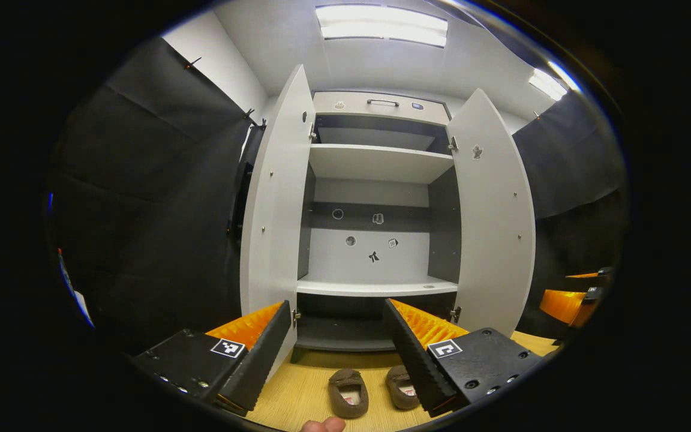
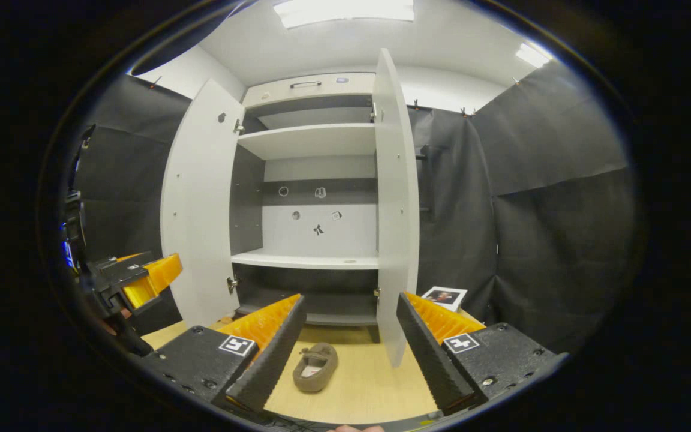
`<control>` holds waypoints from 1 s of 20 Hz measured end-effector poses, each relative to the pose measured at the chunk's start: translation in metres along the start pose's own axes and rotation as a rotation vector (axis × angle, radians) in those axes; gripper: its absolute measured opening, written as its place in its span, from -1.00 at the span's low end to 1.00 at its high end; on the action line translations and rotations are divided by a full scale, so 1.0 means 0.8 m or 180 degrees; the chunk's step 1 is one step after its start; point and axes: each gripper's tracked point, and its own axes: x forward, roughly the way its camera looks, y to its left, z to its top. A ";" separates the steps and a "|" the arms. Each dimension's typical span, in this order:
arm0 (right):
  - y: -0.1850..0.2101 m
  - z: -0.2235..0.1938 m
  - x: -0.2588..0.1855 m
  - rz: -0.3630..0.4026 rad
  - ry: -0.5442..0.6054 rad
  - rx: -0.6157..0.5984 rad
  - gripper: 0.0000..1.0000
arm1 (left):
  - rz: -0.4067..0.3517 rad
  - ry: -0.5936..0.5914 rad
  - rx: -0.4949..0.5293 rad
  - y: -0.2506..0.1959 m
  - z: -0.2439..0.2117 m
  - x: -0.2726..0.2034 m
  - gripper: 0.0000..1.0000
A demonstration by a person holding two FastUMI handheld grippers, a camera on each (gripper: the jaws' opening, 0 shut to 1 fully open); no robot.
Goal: Grab one shoe with the right hand and put it into the shoe cabinet, grab the other shoe with the left hand and put it into the shoe cabinet; then close the right door with the right hand and the left door with the left hand.
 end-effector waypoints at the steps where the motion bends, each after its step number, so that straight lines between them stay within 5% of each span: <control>1: 0.003 0.000 0.002 0.0028 0.0019 -0.0012 0.98 | -0.0004 -0.0005 -0.0002 0.000 0.002 -0.001 0.89; 9: 0.054 -0.034 0.071 0.0474 0.0415 -0.0064 0.99 | 0.0039 -0.0075 0.0130 0.005 -0.001 0.003 0.89; 20: 0.131 -0.234 0.191 0.0821 0.1409 -0.0497 0.90 | 0.0225 0.0024 0.0069 0.032 -0.020 0.005 0.89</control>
